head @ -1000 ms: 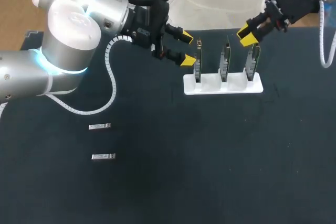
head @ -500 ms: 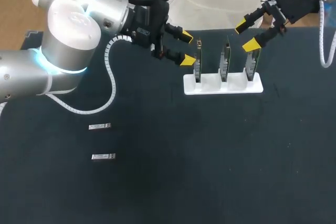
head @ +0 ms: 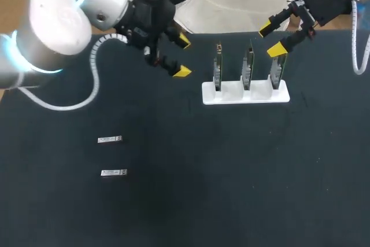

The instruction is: Pick up the optical module with the left hand, and insert it into the network port with the right hand.

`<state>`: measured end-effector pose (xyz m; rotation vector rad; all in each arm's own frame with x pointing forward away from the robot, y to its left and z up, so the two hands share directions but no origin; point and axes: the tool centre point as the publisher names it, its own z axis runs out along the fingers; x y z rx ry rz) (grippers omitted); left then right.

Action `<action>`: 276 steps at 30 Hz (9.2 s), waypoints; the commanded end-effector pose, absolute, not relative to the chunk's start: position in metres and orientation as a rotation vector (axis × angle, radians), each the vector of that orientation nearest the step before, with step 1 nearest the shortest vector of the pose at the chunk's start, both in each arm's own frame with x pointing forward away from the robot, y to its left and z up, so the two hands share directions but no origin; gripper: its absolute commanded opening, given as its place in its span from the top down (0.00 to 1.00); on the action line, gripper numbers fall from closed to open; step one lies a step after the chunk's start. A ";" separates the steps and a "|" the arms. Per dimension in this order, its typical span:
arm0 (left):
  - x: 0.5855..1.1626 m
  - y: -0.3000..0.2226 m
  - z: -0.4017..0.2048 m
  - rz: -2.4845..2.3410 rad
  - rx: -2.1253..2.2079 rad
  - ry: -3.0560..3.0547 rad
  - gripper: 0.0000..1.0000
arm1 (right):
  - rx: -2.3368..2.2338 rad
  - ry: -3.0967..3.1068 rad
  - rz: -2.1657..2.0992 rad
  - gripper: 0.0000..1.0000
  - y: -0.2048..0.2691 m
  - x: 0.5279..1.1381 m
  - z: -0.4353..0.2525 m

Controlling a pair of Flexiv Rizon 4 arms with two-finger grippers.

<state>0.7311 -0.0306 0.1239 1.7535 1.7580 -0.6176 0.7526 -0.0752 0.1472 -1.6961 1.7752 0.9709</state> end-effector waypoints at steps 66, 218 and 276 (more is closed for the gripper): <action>0.589 0.162 0.007 -0.074 1.929 2.376 0.00 | -1.697 1.772 0.973 0.00 -0.075 0.754 0.147; 0.794 -0.132 0.228 -0.933 1.182 1.333 1.00 | -1.697 1.772 0.973 0.00 -0.075 0.754 0.147; 0.755 -0.203 0.186 -1.137 1.339 1.283 1.00 | -1.697 1.772 0.973 0.00 -0.075 0.754 0.147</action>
